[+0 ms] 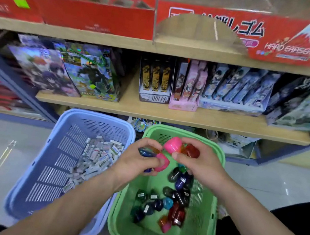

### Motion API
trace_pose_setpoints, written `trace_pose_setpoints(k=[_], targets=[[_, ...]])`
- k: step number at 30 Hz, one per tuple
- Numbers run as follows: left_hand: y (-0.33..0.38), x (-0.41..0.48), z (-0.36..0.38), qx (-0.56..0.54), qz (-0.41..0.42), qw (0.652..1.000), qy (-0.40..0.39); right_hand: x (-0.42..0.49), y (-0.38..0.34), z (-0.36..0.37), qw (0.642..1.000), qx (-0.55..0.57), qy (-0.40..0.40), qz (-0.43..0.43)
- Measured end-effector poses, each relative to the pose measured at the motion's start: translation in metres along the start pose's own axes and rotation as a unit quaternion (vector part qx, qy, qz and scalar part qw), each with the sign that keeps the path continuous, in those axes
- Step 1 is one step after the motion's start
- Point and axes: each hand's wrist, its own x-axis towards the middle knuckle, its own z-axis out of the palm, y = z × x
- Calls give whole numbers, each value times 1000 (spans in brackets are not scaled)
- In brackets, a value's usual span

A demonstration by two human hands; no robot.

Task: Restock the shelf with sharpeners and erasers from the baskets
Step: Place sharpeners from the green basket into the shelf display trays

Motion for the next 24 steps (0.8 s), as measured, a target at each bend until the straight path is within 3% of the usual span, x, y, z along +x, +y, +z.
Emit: trace_pose_setpoints(k=[9, 18, 24], targets=[[7, -28, 7, -80, -17, 997, 16, -31, -17, -8, 999, 19, -30, 5], [-1, -17, 27, -103, -76, 992, 12, -10, -6, -1, 996, -25, -66, -52], [-2, -7, 31, -82, -80, 993, 21, -4, -1, -2, 997, -49, -55, -35]])
